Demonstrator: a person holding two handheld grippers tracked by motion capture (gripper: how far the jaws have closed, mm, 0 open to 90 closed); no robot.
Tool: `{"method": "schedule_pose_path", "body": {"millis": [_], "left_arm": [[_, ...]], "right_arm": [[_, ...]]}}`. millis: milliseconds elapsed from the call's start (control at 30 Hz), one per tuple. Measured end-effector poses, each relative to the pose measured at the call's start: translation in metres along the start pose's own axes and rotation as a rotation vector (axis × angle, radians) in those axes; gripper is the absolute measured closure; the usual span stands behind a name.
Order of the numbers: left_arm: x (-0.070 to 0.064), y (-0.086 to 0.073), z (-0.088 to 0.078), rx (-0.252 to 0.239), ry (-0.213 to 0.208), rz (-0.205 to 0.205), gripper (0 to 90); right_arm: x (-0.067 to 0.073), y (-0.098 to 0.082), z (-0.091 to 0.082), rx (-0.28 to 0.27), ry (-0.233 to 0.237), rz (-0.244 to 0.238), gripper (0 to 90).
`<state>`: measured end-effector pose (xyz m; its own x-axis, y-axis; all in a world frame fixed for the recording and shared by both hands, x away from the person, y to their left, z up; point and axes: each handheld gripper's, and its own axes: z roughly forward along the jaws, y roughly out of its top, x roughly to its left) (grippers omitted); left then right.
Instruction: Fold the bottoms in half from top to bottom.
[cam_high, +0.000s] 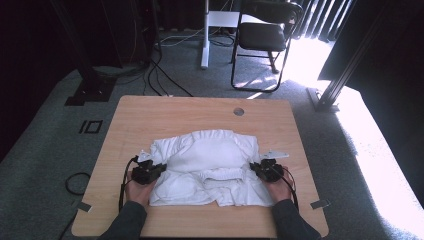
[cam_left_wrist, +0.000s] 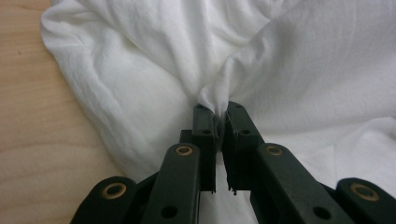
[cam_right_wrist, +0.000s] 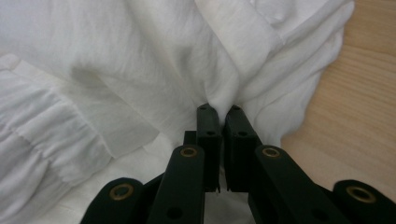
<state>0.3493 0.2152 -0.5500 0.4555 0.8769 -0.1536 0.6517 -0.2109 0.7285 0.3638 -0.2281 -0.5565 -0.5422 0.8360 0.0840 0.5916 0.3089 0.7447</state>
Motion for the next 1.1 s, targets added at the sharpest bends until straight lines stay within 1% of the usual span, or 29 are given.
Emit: {"method": "schedule_pose_path", "body": {"millis": [33, 67, 100, 133, 167, 200, 233, 300, 333, 367, 400, 433, 500, 533, 567, 667, 733, 767, 833, 900, 1000, 1100], "left_arm": [[-0.001, 0.003, 0.002, 0.000, 0.013, 0.011, 85.3], [0.000, 0.004, 0.002, 0.007, 0.016, 0.013, 85.3], [0.000, 0.006, 0.003, 0.012, 0.023, 0.018, 85.3], [0.000, 0.007, 0.004, 0.016, 0.029, 0.023, 85.3], [-0.001, 0.011, 0.005, 0.026, 0.048, 0.043, 85.3], [-0.001, 0.013, 0.005, 0.019, 0.058, 0.049, 85.0], [0.001, 0.014, 0.006, 0.026, 0.059, 0.042, 84.8], [0.002, 0.018, 0.008, 0.050, 0.077, 0.057, 83.8], [0.001, 0.021, 0.007, 0.048, 0.092, 0.065, 83.1], [0.000, 0.023, 0.005, 0.034, 0.096, 0.068, 82.0], [0.000, 0.026, 0.002, 0.026, 0.097, 0.060, 79.9], [0.000, 0.029, -0.001, 0.010, 0.102, 0.058, 76.4], [-0.001, 0.036, -0.011, -0.032, 0.099, 0.052, 69.2], [-0.002, 0.040, -0.017, -0.062, 0.098, 0.049, 63.7], [-0.003, 0.044, -0.023, -0.078, 0.096, 0.049, 60.1], [-0.010, 0.057, -0.038, -0.125, 0.099, 0.077, 53.4], [-0.016, 0.067, -0.044, -0.146, 0.099, 0.108, 51.6], [-0.019, 0.073, -0.046, -0.158, 0.095, 0.115, 50.9], [-0.024, 0.083, -0.047, -0.177, 0.089, 0.133, 50.2], [-0.027, 0.093, -0.046, -0.187, 0.076, 0.139, 49.9], [-0.032, 0.103, -0.039, -0.187, 0.063, 0.150, 49.5], [-0.035, 0.107, -0.027, -0.170, 0.046, 0.152, 49.2]], "right_arm": [[-0.003, 0.002, 0.003, -0.010, 0.006, 0.023, 86.0], [-0.003, 0.002, 0.003, -0.010, 0.006, 0.023, 86.0], [-0.005, 0.004, 0.005, -0.011, 0.008, 0.036, 85.7], [-0.005, 0.004, 0.005, -0.011, 0.008, 0.036, 85.7], [-0.006, 0.005, 0.006, -0.012, 0.006, 0.040, 85.7], [-0.006, 0.006, 0.007, -0.012, 0.000, 0.041, 85.6], [-0.006, 0.007, 0.008, -0.011, -0.002, 0.043, 85.6], [-0.005, 0.008, 0.009, -0.011, -0.006, 0.043, 84.8], [-0.005, 0.009, 0.009, -0.010, -0.006, 0.042, 84.4], [-0.005, 0.010, 0.009, -0.009, -0.006, 0.039, 83.7], [-0.005, 0.011, 0.008, -0.010, -0.005, 0.039, 82.3], [-0.004, 0.012, 0.005, -0.013, -0.005, 0.036, 78.8], [-0.001, 0.015, -0.002, -0.022, -0.007, 0.021, 68.0], [0.000, 0.017, -0.006, -0.032, -0.013, 0.013, 62.7], [0.001, 0.020, -0.011, -0.042, -0.020, 0.010, 58.4], [0.004, 0.032, -0.025, -0.075, -0.033, -0.007, 47.4], [0.006, 0.041, -0.033, -0.104, -0.044, -0.013, 42.8], [0.007, 0.045, -0.035, -0.121, -0.047, -0.009, 41.1], [0.008, 0.054, -0.038, -0.152, -0.045, 0.001, 39.2], [0.009, 0.061, -0.037, -0.166, -0.039, 0.006, 38.2], [0.011, 0.069, -0.031, -0.168, -0.032, 0.010, 38.0], [0.014, 0.074, -0.022, -0.162, -0.025, 0.019, 37.4]]}}
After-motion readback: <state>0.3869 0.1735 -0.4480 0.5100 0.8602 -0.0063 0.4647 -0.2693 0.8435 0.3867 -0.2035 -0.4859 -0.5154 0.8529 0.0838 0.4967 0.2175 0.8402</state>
